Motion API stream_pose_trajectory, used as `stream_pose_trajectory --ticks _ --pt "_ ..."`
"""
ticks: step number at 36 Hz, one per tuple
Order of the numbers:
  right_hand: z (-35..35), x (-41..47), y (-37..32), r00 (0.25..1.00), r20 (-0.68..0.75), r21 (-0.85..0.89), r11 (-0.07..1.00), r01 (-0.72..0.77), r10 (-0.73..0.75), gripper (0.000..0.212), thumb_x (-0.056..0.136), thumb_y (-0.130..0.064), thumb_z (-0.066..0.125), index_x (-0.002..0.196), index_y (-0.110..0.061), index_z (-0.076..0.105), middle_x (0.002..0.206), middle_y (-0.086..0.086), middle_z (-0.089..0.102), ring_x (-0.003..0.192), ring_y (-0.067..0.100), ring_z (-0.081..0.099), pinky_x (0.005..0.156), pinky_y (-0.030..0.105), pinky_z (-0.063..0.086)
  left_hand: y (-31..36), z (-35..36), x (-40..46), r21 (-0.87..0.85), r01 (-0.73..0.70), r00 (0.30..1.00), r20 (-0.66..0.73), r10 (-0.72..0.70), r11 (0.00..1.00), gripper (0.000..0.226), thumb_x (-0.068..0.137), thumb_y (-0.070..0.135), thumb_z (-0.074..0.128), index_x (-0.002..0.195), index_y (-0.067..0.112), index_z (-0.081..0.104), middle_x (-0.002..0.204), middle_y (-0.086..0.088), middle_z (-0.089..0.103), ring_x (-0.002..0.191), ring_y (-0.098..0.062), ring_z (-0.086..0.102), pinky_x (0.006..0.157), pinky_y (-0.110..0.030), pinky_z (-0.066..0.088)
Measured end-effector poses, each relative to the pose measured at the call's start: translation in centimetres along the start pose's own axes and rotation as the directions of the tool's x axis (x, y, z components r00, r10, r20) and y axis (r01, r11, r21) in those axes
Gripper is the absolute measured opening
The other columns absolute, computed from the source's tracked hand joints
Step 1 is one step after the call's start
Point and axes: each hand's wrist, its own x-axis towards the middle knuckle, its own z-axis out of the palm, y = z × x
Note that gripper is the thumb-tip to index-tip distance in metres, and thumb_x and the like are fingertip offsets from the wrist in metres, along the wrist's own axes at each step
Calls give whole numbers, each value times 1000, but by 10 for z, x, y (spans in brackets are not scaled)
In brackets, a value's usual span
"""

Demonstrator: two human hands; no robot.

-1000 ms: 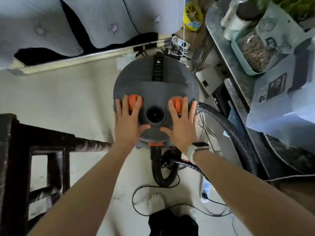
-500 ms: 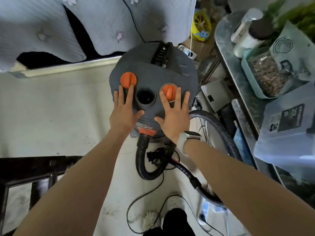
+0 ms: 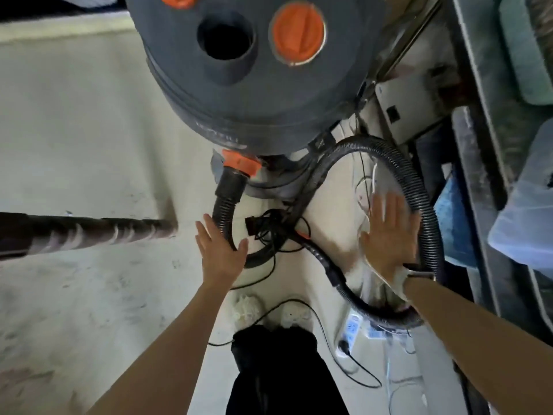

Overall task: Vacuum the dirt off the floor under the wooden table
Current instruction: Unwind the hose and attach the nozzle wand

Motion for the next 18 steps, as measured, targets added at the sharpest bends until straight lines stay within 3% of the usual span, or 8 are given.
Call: stream_pose_trajectory --ticks 2,4,6,9,13,18 --pt "10 5 19 989 34 -32 989 -144 145 84 90 -28 58 152 -6 5 158 20 4 147 34 8 113 60 10 -14 8 15 -87 57 998 22 -55 995 95 85 18 68 151 4 1 154 -21 19 142 -38 18 115 -49 22" --pt "18 11 33 964 18 13 964 -267 267 83 90 -21 55 152 -8 1 159 18 0 147 33 5 114 56 12 -19 14 24 -201 137 990 48 -130 970 83 83 14 68 147 5 16 140 -21 39 128 -38 40 104 -51 39" --pt "18 15 40 924 -3 136 915 -380 384 85 86 -14 59 152 -7 6 156 23 13 140 39 22 108 54 24 -19 18 28 -230 167 986 30 -165 959 65 81 11 67 136 3 32 126 -22 47 114 -39 51 93 -49 48" --pt "15 21 45 857 142 219 828 -515 496 74 90 -19 55 149 -6 13 138 27 41 122 43 44 100 50 33 -17 21 32 -196 193 980 1 -197 961 62 83 11 65 136 4 34 126 -19 43 106 -35 52 89 -45 50" --pt "8 2 21 899 179 496 752 -433 399 43 81 -13 61 120 -5 43 97 14 60 91 39 61 75 38 45 -23 12 40 -180 232 973 49 -227 956 55 85 18 62 132 6 38 125 -18 49 106 -35 56 84 -42 50" --pt "-20 -45 -23 917 234 620 677 -397 324 48 76 -16 64 120 -15 45 85 7 64 78 31 62 73 39 52 -21 -4 41 -281 356 928 217 -302 891 49 92 17 55 136 9 35 126 -12 50 109 -30 53 85 -38 43"
